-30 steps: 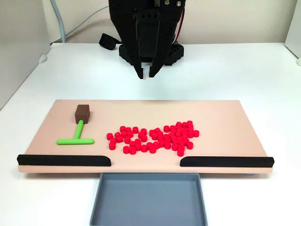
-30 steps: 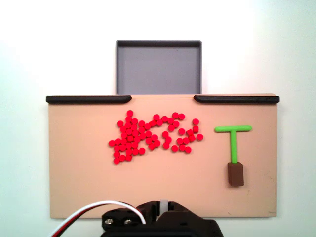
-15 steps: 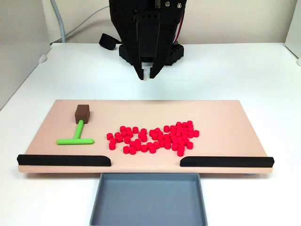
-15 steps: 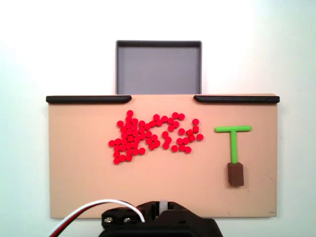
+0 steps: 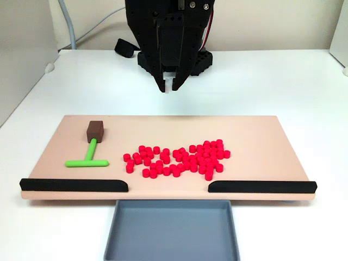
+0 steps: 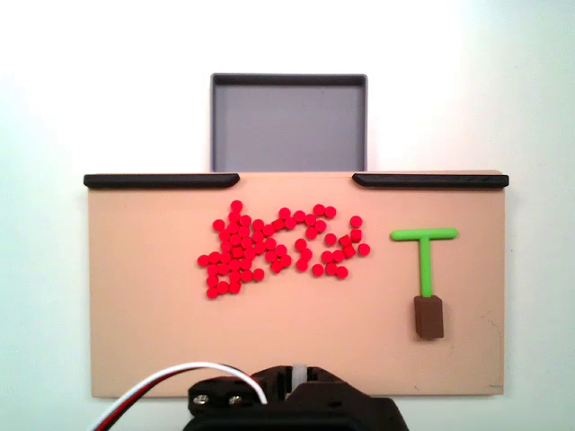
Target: Grasp a green tool by the dark brown handle.
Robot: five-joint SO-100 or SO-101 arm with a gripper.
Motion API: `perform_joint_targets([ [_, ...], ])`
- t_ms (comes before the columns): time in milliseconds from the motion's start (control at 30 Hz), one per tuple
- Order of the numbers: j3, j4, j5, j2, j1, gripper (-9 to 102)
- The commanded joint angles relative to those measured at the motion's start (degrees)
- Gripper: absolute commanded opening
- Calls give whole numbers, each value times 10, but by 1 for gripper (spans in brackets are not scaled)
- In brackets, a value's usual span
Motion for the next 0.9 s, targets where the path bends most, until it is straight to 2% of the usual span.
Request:
perform_joint_targets([
  [0, -11, -4, -4, 2, 6, 0],
  [200, -18, -4, -8, -7, 21, 0],
  [433, -18, -33, -109, -4, 67, 0],
  [867, -47, -47, -179, -56, 168, 1],
])
